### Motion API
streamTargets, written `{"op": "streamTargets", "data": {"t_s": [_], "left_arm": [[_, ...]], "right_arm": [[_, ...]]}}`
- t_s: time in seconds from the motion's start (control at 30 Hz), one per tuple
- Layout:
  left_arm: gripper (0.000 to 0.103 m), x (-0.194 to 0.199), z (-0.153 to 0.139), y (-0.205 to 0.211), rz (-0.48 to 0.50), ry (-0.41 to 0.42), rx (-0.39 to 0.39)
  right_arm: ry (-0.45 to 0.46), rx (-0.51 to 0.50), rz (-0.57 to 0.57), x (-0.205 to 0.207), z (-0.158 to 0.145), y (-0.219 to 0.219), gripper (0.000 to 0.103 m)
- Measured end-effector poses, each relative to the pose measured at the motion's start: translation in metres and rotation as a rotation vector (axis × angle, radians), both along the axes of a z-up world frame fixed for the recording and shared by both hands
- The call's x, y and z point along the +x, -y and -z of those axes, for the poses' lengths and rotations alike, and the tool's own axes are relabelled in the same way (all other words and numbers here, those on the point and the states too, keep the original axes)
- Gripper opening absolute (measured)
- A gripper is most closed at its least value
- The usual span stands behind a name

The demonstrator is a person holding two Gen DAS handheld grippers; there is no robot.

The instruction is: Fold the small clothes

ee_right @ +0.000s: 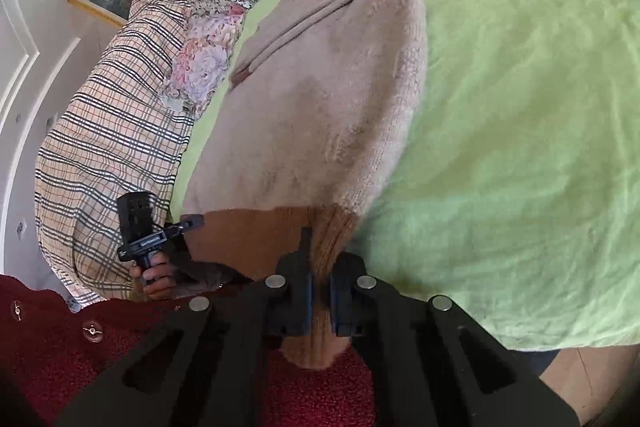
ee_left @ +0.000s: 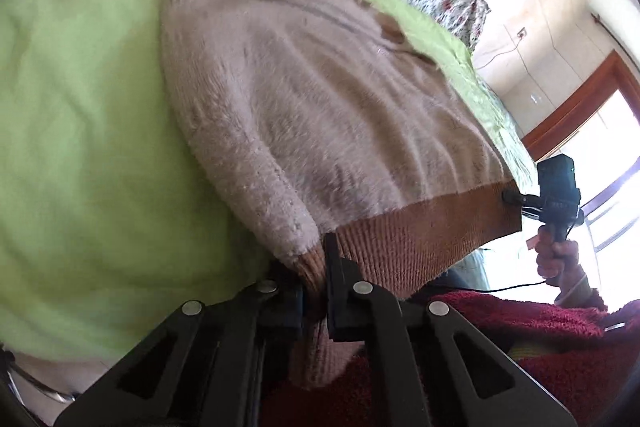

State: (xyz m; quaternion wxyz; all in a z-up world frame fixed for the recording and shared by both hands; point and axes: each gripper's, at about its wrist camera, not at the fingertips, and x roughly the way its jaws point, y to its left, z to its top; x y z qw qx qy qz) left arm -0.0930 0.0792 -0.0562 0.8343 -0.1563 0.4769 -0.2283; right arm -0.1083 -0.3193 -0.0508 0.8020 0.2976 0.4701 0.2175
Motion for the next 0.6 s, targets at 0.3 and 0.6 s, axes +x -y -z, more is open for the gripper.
{"op": "streamTargets", "data": {"t_s": [0.3,0.6], "left_arm": [[0.004,-0.015,-0.048,-0.021,-0.087,0.106,-0.12],[0.004,0.029,-0.09,-0.034,-0.108,0.209,-0.154]], "right_arm": [[0.129,0.152,-0.009,-0.016,-0.024,0.005,0.006],[0.286,0.211,0.024,0.035,-0.074,0.02,0.006]]}}
